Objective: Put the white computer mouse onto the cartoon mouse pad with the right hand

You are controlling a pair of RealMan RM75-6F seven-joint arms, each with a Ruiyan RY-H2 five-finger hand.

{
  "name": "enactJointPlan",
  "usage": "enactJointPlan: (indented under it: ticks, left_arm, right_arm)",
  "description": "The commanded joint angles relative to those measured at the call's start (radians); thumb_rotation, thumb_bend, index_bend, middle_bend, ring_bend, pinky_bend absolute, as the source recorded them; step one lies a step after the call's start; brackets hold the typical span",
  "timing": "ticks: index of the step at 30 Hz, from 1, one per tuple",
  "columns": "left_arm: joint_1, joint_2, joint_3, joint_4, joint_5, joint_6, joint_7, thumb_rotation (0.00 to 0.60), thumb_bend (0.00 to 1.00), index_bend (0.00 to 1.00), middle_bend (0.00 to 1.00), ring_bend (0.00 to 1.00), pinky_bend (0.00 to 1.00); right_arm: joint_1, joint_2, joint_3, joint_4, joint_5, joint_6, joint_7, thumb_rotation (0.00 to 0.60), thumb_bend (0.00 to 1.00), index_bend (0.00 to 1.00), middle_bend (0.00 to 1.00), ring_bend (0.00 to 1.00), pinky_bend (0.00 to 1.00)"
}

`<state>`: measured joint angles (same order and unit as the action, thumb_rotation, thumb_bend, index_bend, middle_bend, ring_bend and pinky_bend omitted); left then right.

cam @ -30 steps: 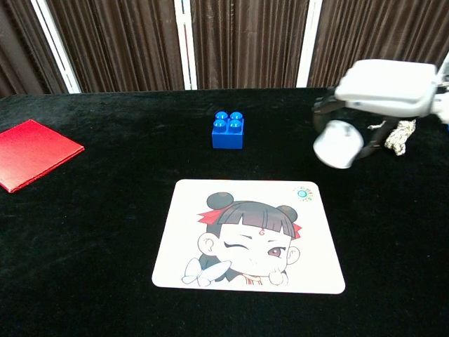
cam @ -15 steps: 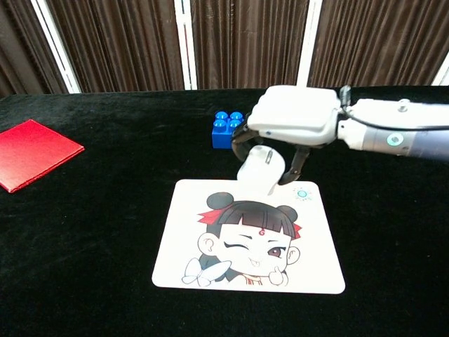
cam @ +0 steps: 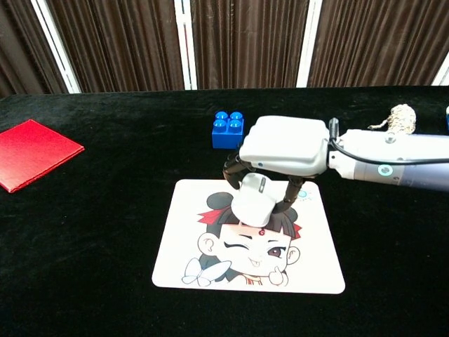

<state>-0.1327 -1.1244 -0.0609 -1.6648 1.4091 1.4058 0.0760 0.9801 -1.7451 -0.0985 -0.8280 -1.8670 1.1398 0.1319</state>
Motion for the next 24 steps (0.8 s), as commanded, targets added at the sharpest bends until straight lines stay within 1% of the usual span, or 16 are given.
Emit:
enactJointPlan:
  ticks: [1,5,10,12,14,17,19,22,24]
  left_arm:
    - [0.000,0.000,0.000,0.000,0.000,0.000,0.001,0.600,0.22,0.00,0.00,0.00,0.00]
    - [0.000,-0.002,0.000,0.000,0.000,0.002,0.004,0.600,0.22,0.00,0.00,0.00,0.00]
    - [0.000,-0.002,0.000,-0.001,-0.001,0.002,0.006,0.600,0.22,0.00,0.00,0.00,0.00]
    - [0.000,-0.002,0.000,-0.001,-0.002,0.002,0.004,0.600,0.22,0.00,0.00,0.00,0.00]
    - [0.000,-0.001,0.000,-0.001,-0.001,0.003,0.003,0.600,0.22,0.00,0.00,0.00,0.00]
    - [0.001,-0.001,0.001,0.000,0.001,0.004,0.001,0.600,0.22,0.00,0.00,0.00,0.00]
    - [0.000,-0.001,0.001,0.001,0.001,0.003,0.000,0.600,0.22,0.00,0.00,0.00,0.00]
    - [0.000,-0.001,0.001,0.001,0.001,0.003,0.000,0.600,0.22,0.00,0.00,0.00,0.00]
    - [0.000,-0.001,0.001,0.001,0.001,0.003,0.000,0.600,0.22,0.00,0.00,0.00,0.00]
  right_arm:
    - [-0.008,-0.012,-0.010,0.014,-0.006,0.009,0.007,0.600,0.11,0.65,0.60,0.46,0.69]
    - [-0.014,-0.033,-0.025,0.032,-0.016,0.018,0.009,0.600,0.11,0.65,0.60,0.46,0.68]
    - [-0.018,-0.059,-0.023,0.042,-0.013,0.024,0.004,0.600,0.11,0.65,0.60,0.46,0.66]
    - [-0.020,-0.068,-0.024,0.049,-0.012,0.023,-0.007,0.600,0.10,0.65,0.60,0.46,0.63]
    - [-0.022,-0.073,-0.024,0.056,-0.009,0.018,-0.017,0.600,0.10,0.65,0.57,0.43,0.58]
    - [-0.027,-0.075,-0.022,0.051,0.005,-0.001,-0.029,0.600,0.09,0.62,0.49,0.35,0.45]
    - [-0.029,-0.071,-0.018,0.042,0.015,-0.013,-0.044,0.600,0.09,0.56,0.41,0.28,0.36]
    - [-0.030,-0.060,-0.014,0.020,0.029,-0.039,-0.063,0.600,0.08,0.50,0.34,0.21,0.25]
    - [-0.028,-0.051,-0.013,0.003,0.037,-0.057,-0.076,0.600,0.07,0.44,0.28,0.13,0.14]
